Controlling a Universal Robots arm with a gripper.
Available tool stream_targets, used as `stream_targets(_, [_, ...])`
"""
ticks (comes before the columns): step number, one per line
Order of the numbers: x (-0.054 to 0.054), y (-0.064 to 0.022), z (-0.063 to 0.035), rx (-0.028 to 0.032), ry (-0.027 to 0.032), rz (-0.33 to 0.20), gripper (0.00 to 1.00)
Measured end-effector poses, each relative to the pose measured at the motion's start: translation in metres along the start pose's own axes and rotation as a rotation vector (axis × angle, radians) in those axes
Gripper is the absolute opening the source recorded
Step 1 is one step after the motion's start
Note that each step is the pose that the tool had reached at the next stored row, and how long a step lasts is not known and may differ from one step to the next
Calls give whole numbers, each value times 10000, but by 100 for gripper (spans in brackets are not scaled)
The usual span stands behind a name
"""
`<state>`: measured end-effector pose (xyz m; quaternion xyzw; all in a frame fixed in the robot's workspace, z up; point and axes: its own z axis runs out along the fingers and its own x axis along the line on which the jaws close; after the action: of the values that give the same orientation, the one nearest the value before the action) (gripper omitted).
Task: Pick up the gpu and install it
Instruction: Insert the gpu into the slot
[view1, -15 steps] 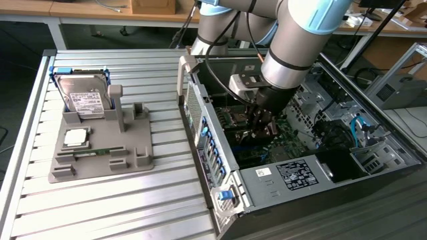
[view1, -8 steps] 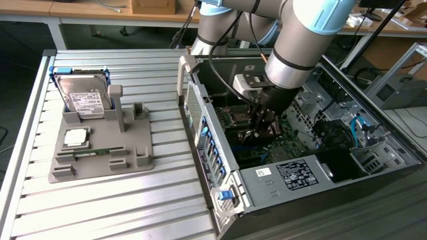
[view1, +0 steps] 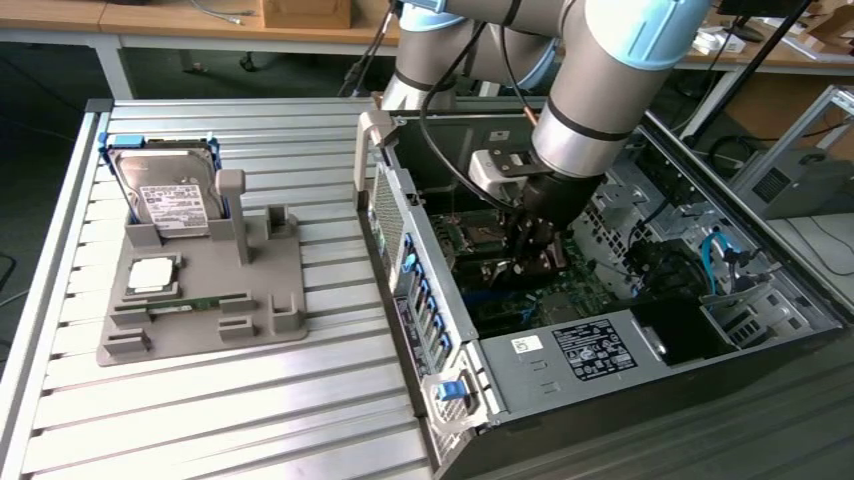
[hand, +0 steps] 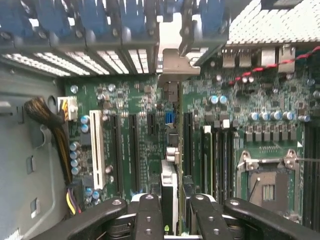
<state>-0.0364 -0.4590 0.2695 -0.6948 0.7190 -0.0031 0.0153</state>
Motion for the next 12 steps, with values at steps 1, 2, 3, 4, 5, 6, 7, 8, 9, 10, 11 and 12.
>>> stream_targets(1, [0,0,1,56,-4,-1,27])
stream_targets(2, [0,-1,1,57,-4,-2,27])
stream_targets(3, [0,0,1,58,-3,-1,27])
stream_targets(4, [1,1,-2,55,-29,0,27])
stream_targets(5, [0,0,-1,56,-31,1,27])
stream_targets(6, [0,1,-1,56,-32,1,27])
stream_targets(7, [0,0,0,57,-34,1,27])
stream_targets(8, [-1,0,2,59,-15,-1,27])
stream_targets(9, [0,0,2,62,10,-3,27])
stream_targets(10, [0,3,0,74,44,-2,27])
stream_targets(11, [0,8,-2,93,75,-3,27])
stream_targets(12, [0,14,-3,113,112,-4,27])
